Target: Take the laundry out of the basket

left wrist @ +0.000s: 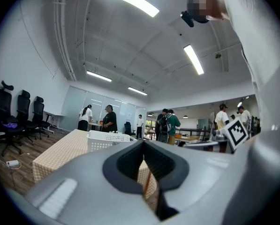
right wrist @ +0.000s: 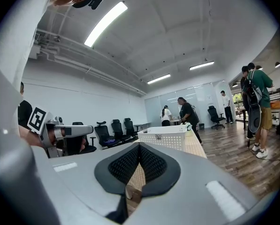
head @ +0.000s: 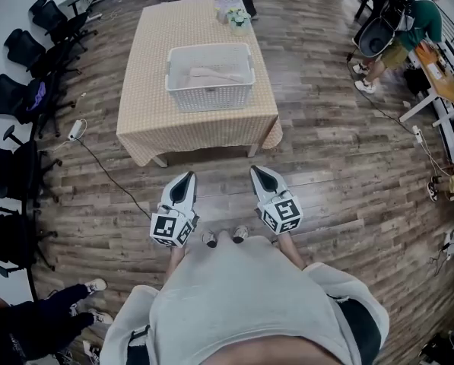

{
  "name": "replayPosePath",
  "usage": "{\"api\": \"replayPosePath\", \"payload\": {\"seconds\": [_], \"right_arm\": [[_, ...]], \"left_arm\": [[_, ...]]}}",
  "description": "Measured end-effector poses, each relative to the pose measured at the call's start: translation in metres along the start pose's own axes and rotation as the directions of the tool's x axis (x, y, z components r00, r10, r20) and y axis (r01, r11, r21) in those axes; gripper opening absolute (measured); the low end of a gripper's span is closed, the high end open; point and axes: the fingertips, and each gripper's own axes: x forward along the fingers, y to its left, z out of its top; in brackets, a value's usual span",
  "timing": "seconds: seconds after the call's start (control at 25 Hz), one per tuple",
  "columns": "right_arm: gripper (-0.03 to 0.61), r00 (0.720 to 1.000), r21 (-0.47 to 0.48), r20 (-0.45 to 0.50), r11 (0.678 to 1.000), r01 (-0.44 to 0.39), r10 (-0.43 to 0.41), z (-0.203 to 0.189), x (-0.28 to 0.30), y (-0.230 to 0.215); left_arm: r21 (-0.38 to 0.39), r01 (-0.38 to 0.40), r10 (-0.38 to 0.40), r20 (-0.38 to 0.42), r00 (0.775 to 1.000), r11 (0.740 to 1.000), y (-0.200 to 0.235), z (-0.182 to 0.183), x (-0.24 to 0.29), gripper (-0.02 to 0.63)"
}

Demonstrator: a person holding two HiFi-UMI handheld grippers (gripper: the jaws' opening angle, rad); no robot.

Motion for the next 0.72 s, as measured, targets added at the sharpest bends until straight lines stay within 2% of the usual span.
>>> {"api": "replayPosePath", "payload": {"seconds": [0.24, 0.44, 0.72], "right_arm": [[-0.002, 0.998, 0.000, 0.008, 0.998, -0.056, 0.056, -0.002, -0.008, -0.013], [-0.002, 0.997, -0.033, -0.063, 0.998, -0.057, 0.055, -0.022, -0.010, -0.022], [-0.002, 0.995, -0.026, -0.071, 0.997, -0.074, 0.072, -0.022, 0.005, -0.035]], "left_arm": [[0.010, -0.029, 0.029, 0.003, 1.000, 1.000, -0.017, -0.004, 0.007, 0.011], [0.006, -0.060, 0.060, -0.014, 0.998, 0.998, -0.023, -0.016, 0.006, 0.010], [-0.004, -0.074, 0.074, -0.020, 0.997, 0.997, -0.014, -0.020, 0.026, 0.009]]}}
